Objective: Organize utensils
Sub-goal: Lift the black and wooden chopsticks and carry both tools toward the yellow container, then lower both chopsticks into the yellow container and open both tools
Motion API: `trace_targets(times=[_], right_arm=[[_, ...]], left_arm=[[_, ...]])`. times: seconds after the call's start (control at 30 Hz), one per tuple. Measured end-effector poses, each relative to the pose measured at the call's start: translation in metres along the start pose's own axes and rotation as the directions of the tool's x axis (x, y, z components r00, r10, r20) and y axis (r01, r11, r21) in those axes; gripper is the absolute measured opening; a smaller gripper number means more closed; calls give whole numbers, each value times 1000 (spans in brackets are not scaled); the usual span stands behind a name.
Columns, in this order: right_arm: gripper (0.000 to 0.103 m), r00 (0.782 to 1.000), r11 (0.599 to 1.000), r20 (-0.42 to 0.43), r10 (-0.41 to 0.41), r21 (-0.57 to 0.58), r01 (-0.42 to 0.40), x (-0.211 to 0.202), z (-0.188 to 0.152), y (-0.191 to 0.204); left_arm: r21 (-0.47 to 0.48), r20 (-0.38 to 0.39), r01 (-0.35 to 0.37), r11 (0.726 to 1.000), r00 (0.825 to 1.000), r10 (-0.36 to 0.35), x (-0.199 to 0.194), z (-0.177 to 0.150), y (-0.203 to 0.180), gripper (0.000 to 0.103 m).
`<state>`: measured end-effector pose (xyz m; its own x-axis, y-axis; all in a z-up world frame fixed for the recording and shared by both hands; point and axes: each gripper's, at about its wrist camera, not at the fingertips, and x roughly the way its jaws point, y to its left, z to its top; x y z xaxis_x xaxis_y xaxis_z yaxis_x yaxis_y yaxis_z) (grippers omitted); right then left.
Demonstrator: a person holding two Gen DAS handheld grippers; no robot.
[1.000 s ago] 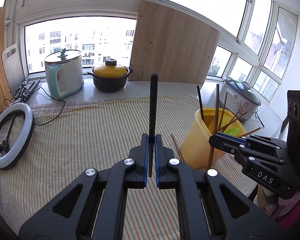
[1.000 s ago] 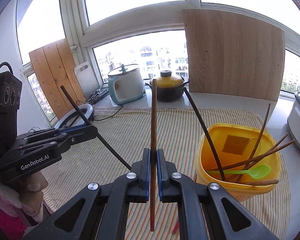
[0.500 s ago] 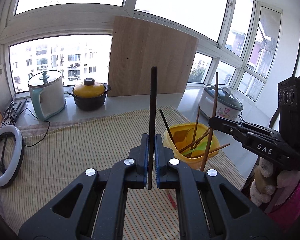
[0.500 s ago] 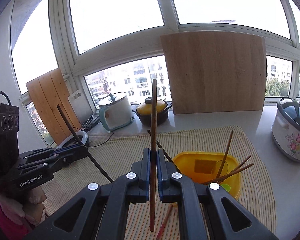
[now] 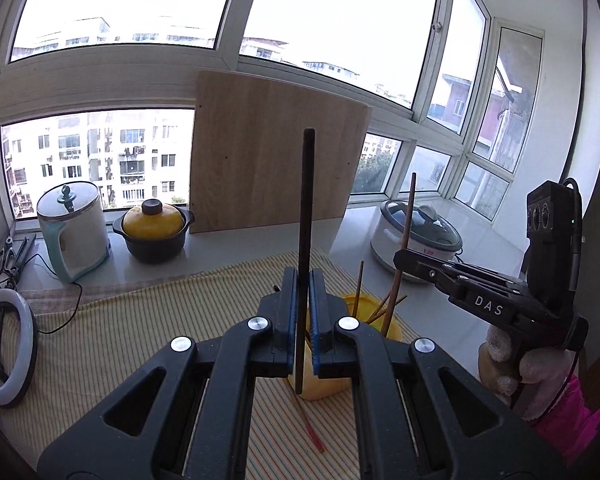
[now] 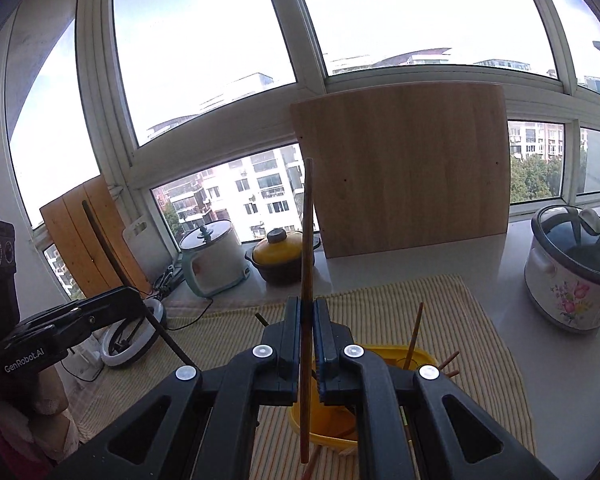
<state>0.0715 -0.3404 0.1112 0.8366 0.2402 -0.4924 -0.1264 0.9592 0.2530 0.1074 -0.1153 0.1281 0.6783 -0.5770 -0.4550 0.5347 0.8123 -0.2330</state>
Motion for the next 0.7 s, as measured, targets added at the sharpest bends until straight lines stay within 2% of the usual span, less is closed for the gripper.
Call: trace_targets(times=[0.4,0.7], right_arm=[[4,999,999,28,-42,22,41,6,21,-20],[4,995,994,-10,-96,45,96,25,15,-42]], left_arm=[[18,9,33,999,999,-33,23,23,-22,3],[-2,-36,37,999,999,-37,52,16,-26,3]])
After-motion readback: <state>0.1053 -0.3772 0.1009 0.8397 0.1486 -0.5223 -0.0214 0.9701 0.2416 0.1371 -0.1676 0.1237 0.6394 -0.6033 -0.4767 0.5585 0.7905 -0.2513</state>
